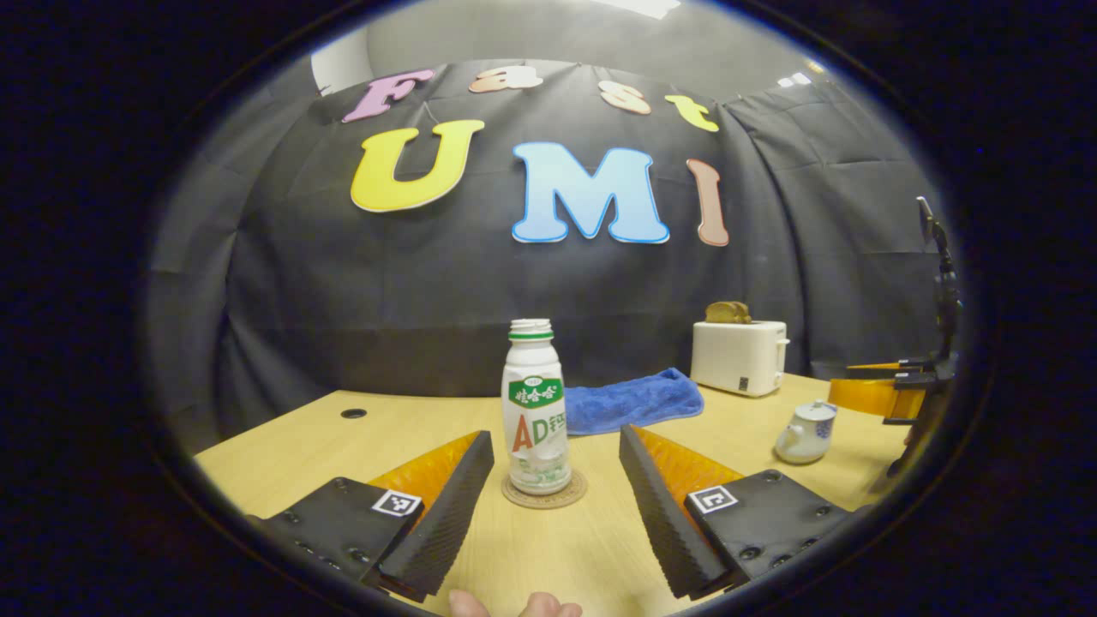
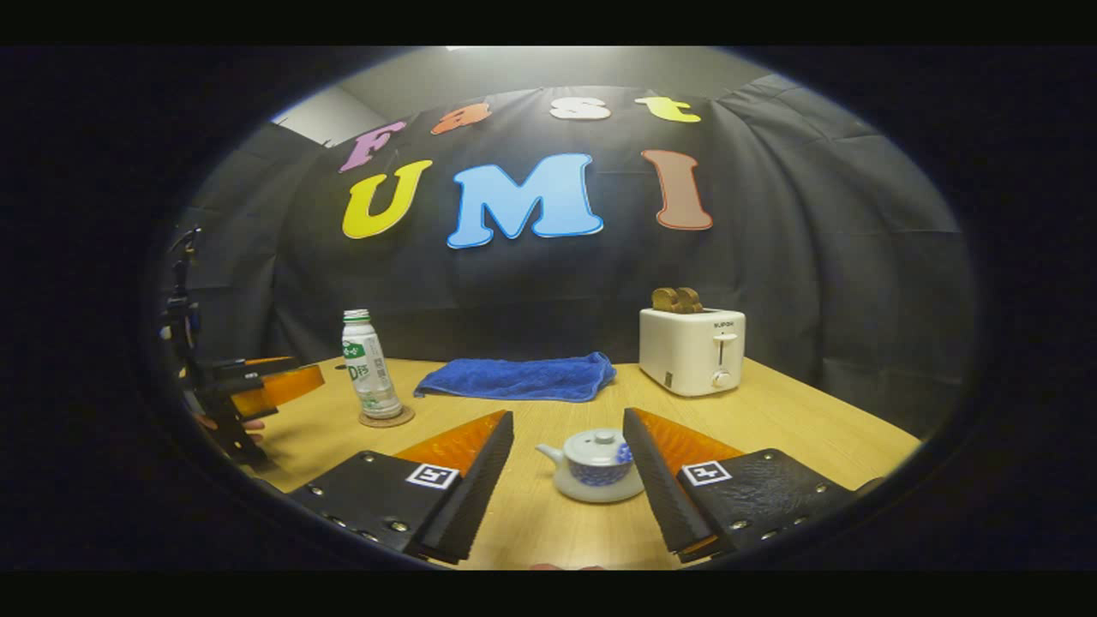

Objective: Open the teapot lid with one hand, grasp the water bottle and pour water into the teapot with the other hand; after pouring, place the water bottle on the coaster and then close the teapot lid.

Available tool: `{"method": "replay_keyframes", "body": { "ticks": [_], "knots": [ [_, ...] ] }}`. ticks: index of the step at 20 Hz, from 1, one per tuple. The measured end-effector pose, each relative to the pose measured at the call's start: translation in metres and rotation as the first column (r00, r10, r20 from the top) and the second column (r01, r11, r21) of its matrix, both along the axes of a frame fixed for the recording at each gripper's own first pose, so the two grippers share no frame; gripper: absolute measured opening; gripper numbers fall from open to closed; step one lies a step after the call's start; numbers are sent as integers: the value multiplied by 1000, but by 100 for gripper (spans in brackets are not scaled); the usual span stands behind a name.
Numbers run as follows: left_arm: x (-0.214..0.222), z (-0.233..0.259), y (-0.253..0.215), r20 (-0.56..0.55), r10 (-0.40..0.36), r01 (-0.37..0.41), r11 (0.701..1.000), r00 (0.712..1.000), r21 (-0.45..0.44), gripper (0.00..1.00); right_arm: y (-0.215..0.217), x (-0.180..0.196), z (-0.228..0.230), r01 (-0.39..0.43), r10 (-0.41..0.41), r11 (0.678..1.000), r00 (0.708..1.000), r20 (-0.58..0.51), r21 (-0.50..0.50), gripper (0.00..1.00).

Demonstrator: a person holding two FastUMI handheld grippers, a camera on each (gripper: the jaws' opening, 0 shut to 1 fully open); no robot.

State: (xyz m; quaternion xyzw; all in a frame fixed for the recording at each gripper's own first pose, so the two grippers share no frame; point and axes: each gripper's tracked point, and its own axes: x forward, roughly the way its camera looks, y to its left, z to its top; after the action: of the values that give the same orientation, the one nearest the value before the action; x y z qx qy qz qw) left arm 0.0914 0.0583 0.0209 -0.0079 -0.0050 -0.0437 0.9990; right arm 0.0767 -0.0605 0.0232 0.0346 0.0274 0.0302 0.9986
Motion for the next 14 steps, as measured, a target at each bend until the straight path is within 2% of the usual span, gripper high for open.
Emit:
{"method": "replay_keyframes", "body": {
  "ticks": [2,3,5,6,7,9,10,13,14],
  "knots": [
    [-28,7,-12,34,38,-40,998,999,47,100,30,-19,-3,-32,32,999,999,-3,27,88],
    [-39,12,-20,44,47,-50,997,998,67,100,41,-27,-6,-40,41,999,999,-8,25,95],
    [-62,12,-45,45,15,-18,998,999,64,100,56,-42,-9,-40,40,999,999,-3,-7,96],
    [-67,10,-52,43,8,-10,999,999,50,100,61,-48,-8,-33,33,999,999,8,-27,78],
    [-73,10,-54,40,16,-17,999,999,36,100,64,-54,-8,-25,25,999,1000,16,-41,96],
    [-81,3,-48,31,53,-54,998,998,14,97,68,-64,-8,-16,17,999,999,34,-29,96],
    [-83,-1,-47,29,66,-66,998,997,-2,100,69,-68,-8,-8,9,1000,999,46,-17,95],
    [-86,-21,-47,-7,69,-69,997,998,-26,87,71,-68,-20,13,-12,1000,999,41,-22,96],
    [-87,-26,-46,-24,85,-85,996,996,-15,94,75,-66,-29,15,-15,999,1000,18,-32,96]
  ]
}}
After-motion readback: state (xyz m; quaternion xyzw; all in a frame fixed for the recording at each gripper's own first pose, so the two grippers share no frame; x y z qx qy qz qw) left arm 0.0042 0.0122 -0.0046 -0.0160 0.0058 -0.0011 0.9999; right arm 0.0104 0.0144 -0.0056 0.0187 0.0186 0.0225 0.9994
